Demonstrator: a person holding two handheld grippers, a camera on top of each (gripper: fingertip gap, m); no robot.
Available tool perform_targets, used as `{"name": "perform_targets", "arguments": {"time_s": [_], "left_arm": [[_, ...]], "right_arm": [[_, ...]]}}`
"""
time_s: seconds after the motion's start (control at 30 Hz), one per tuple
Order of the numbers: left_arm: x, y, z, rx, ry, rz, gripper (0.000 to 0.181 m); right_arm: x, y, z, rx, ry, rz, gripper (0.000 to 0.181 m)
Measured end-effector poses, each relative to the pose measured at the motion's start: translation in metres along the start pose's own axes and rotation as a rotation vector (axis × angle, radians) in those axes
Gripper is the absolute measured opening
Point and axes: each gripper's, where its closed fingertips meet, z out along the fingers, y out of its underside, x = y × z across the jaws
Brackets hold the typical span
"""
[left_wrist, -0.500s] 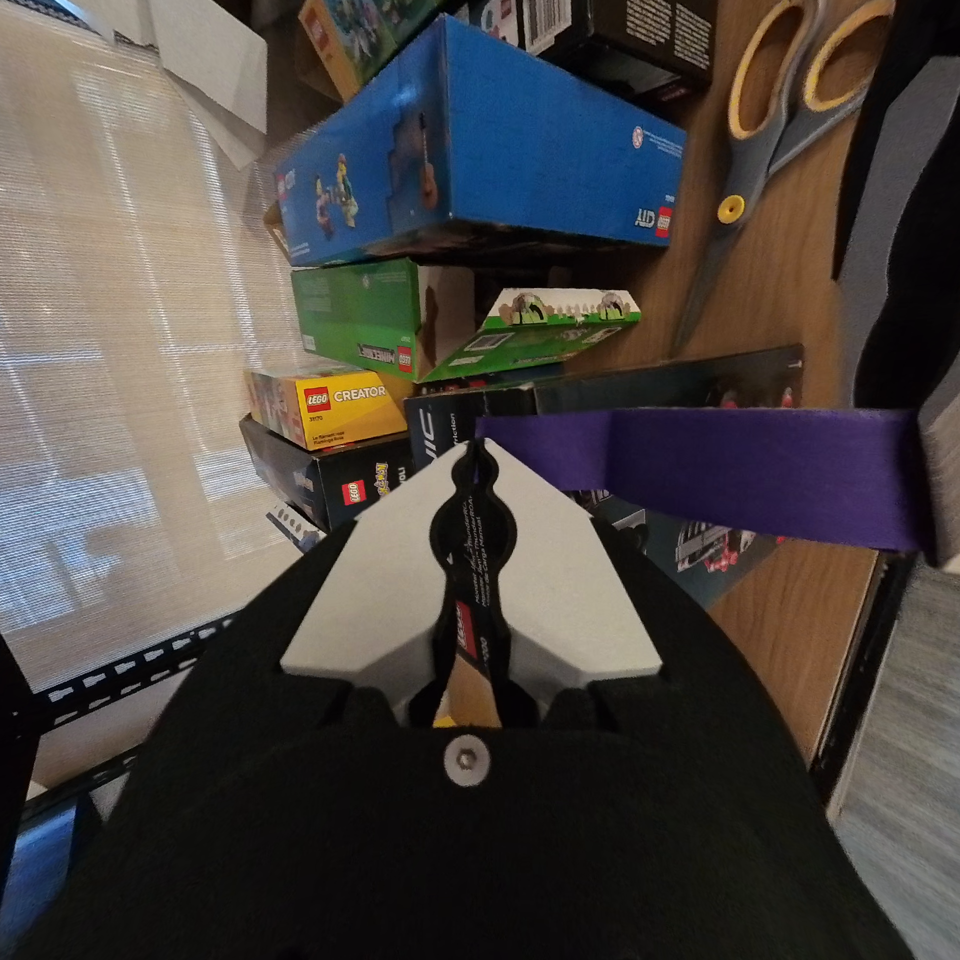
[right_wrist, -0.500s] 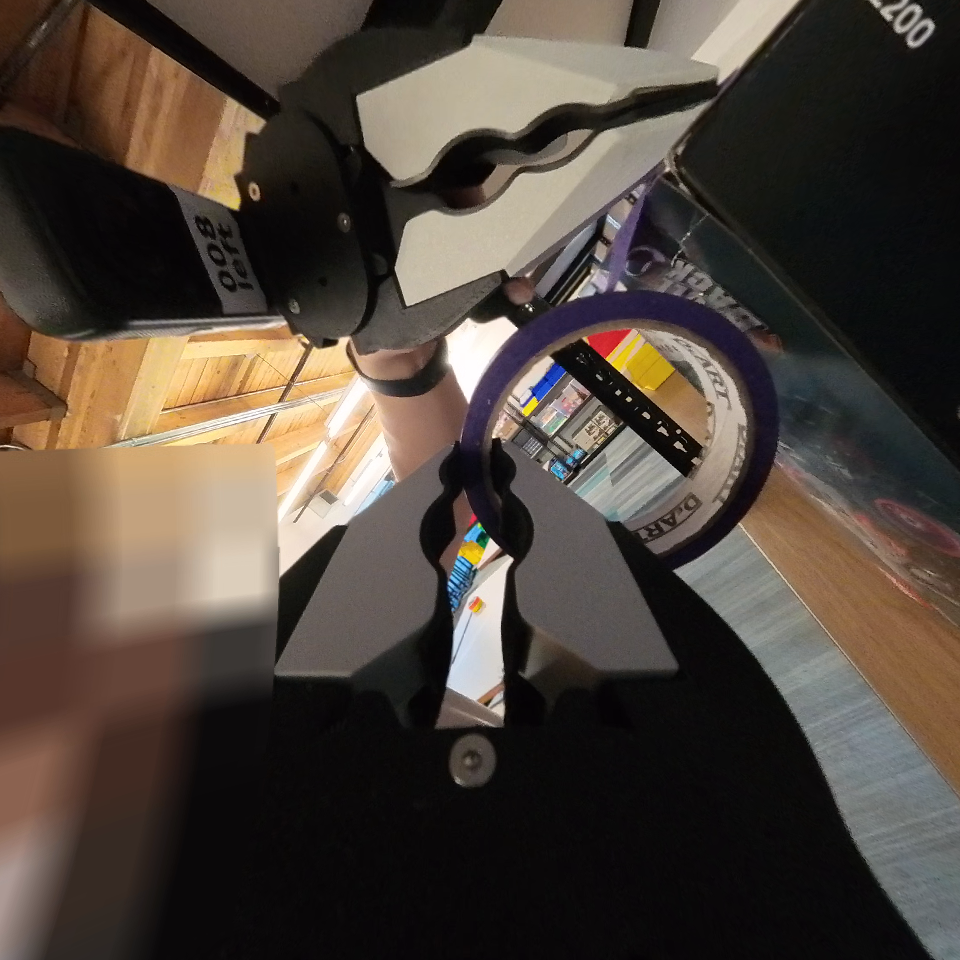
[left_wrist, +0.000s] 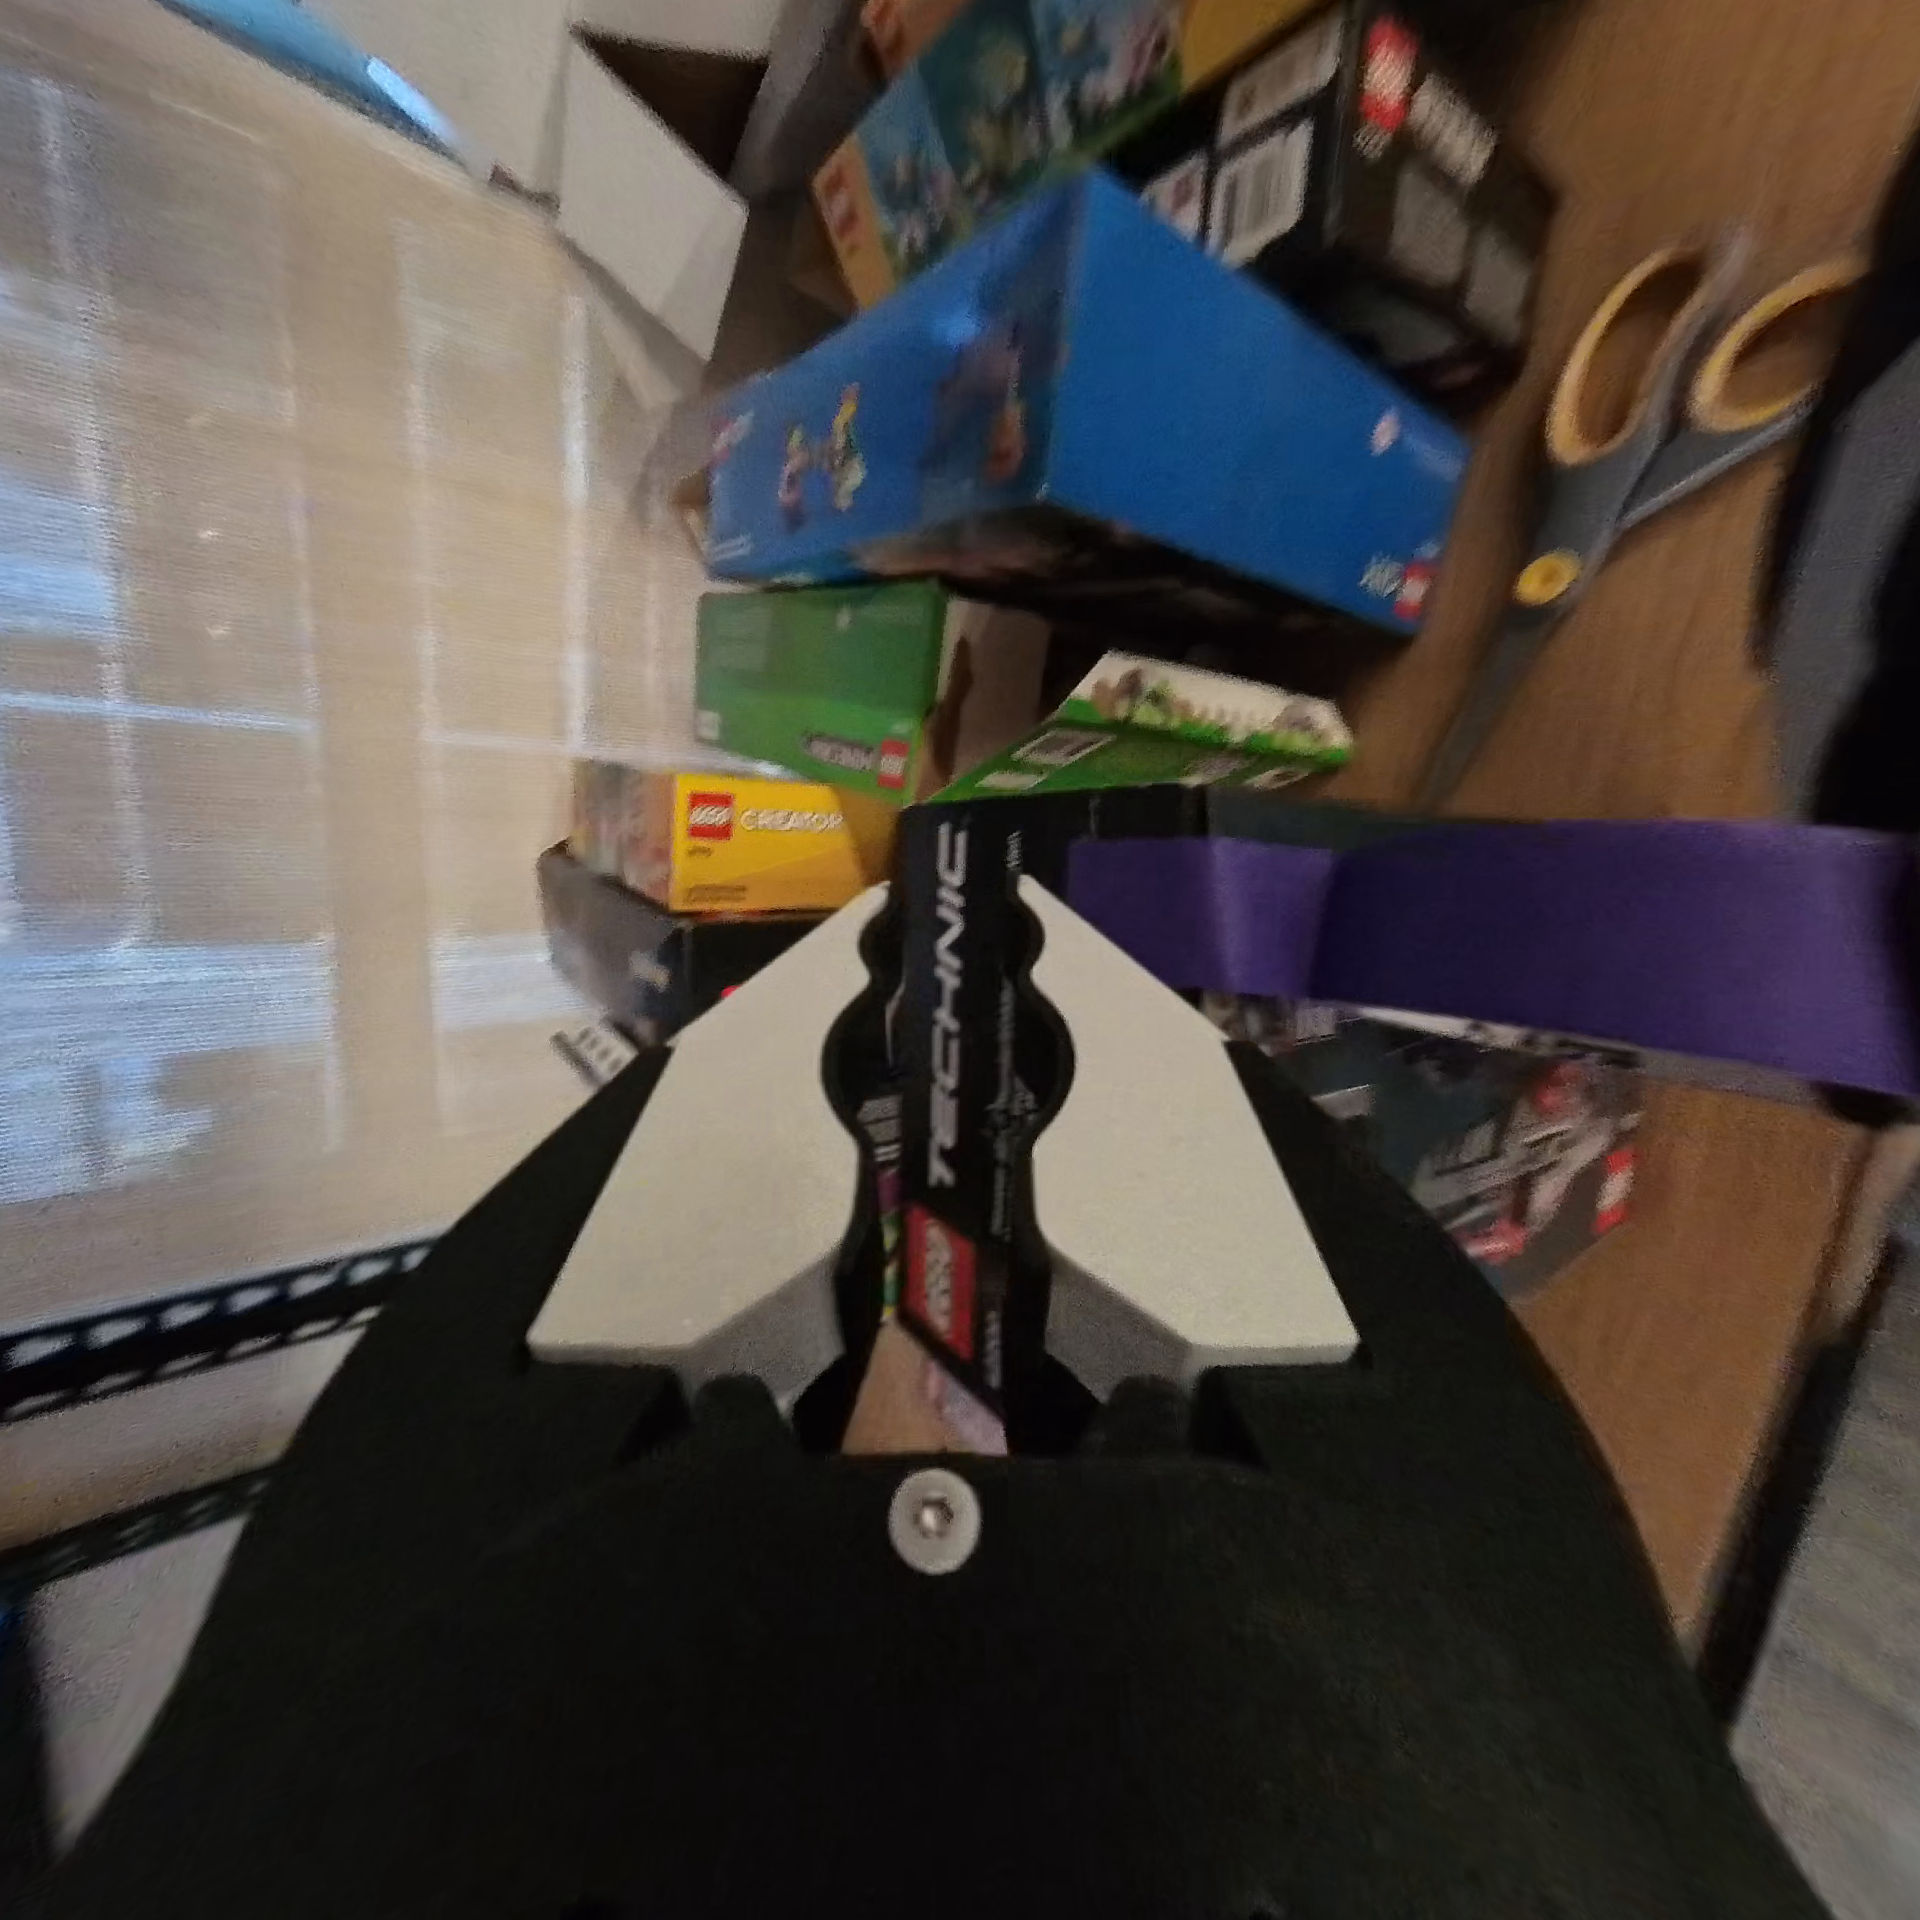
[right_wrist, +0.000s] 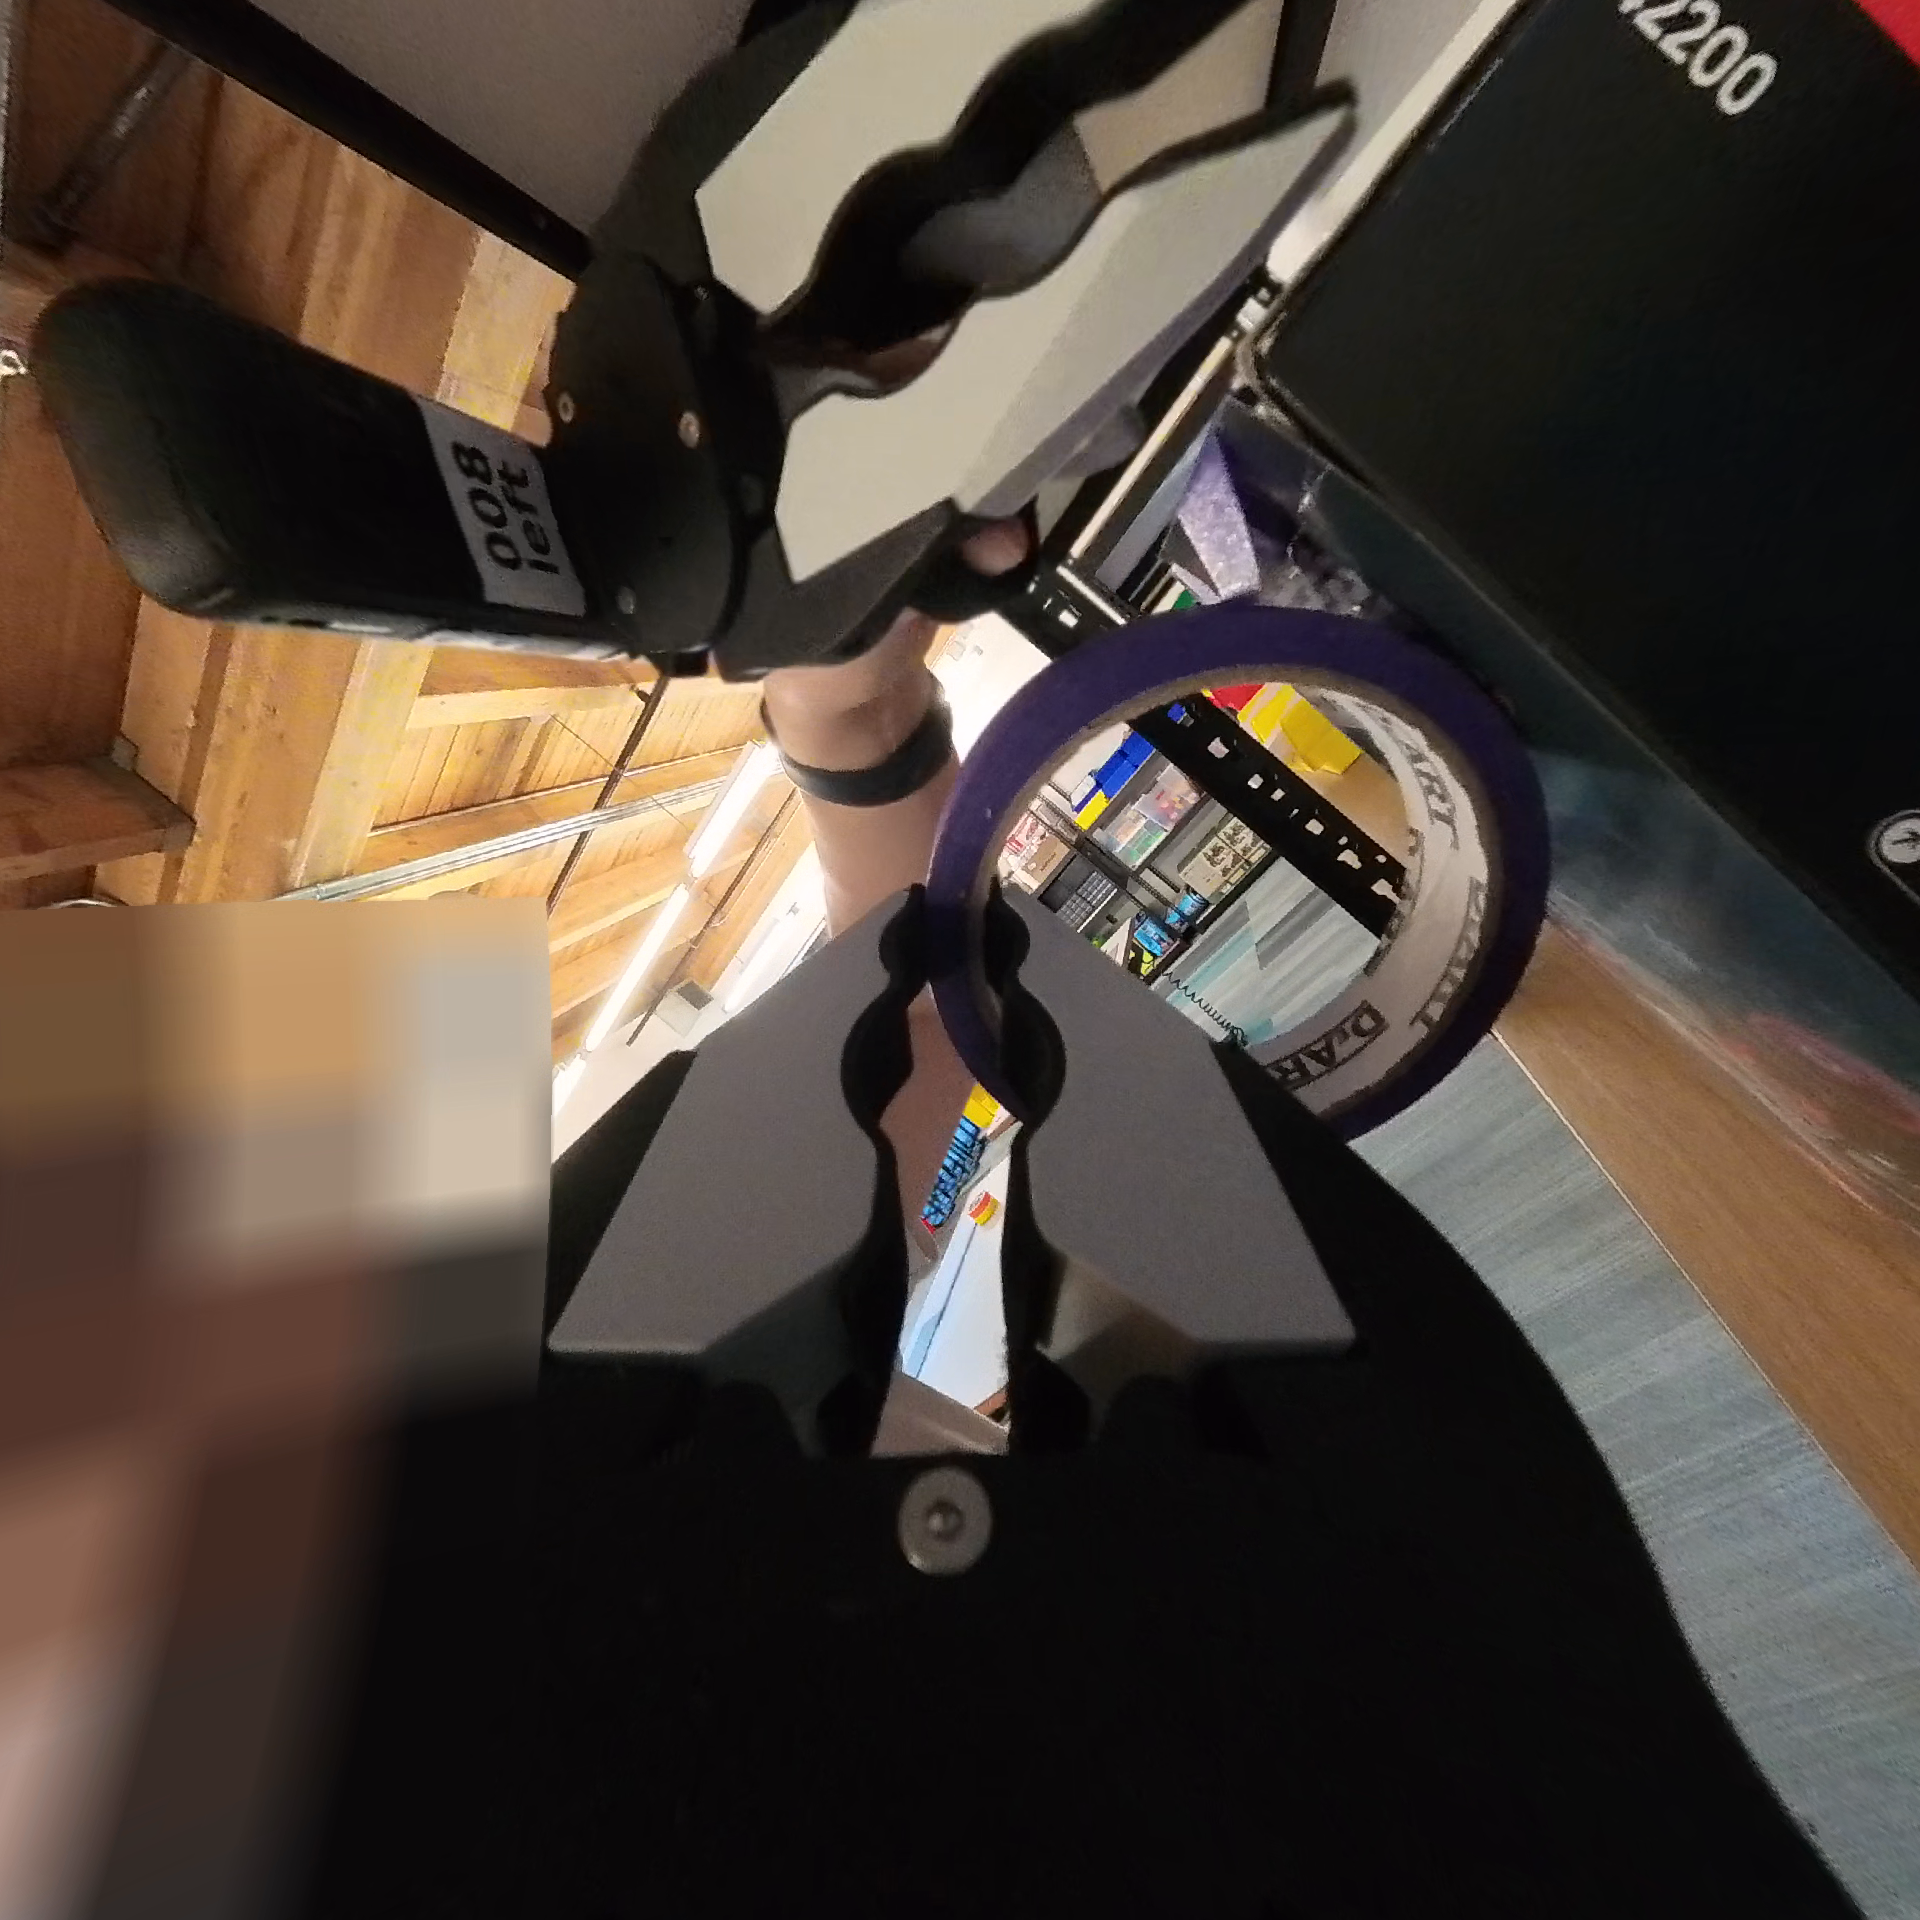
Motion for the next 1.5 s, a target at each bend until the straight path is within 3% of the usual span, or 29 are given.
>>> {"name": "perform_targets", "arguments": {"time_s": [0.1,0.33,0.4,0.47,0.87,1.03,1.2,1.37,1.5], "left_arm": [[0.012,-0.004,0.001,0.029,0.046,-0.004,0.014],[0.011,-0.005,0.013,0.004,-0.125,0.139,0.0],[0.008,-0.007,0.011,0.012,-0.195,0.183,0.0],[0.005,-0.01,0.007,0.025,-0.229,0.186,0.013],[0.021,-0.013,-0.018,0.129,0.05,-0.067,0.023],[0.022,-0.004,-0.013,0.092,0.011,-0.015,0.011],[0.022,-0.008,-0.018,0.12,0.036,-0.051,0.02],[0.014,-0.001,-0.018,0.121,0.013,-0.068,0.023],[0.025,-0.006,-0.033,0.198,0.141,-0.143,0.036]], "right_arm": [[0.0,0.001,0.001,-0.001,0.002,0.002,0.008],[0.001,0.001,-0.001,0.006,0.002,0.007,0.008],[0.001,0.001,-0.001,0.004,-0.003,0.011,0.008],[0.001,0.002,-0.001,-0.001,-0.001,0.014,0.008],[0.004,0.005,-0.001,-0.053,0.072,0.013,0.009],[0.004,0.005,-0.004,-0.082,0.097,0.068,0.009],[0.004,0.003,-0.004,-0.098,0.1,0.193,0.009],[0.008,0.005,-0.005,-0.127,0.157,0.177,0.01],[0.008,0.005,-0.006,-0.128,0.157,0.177,0.01]]}}
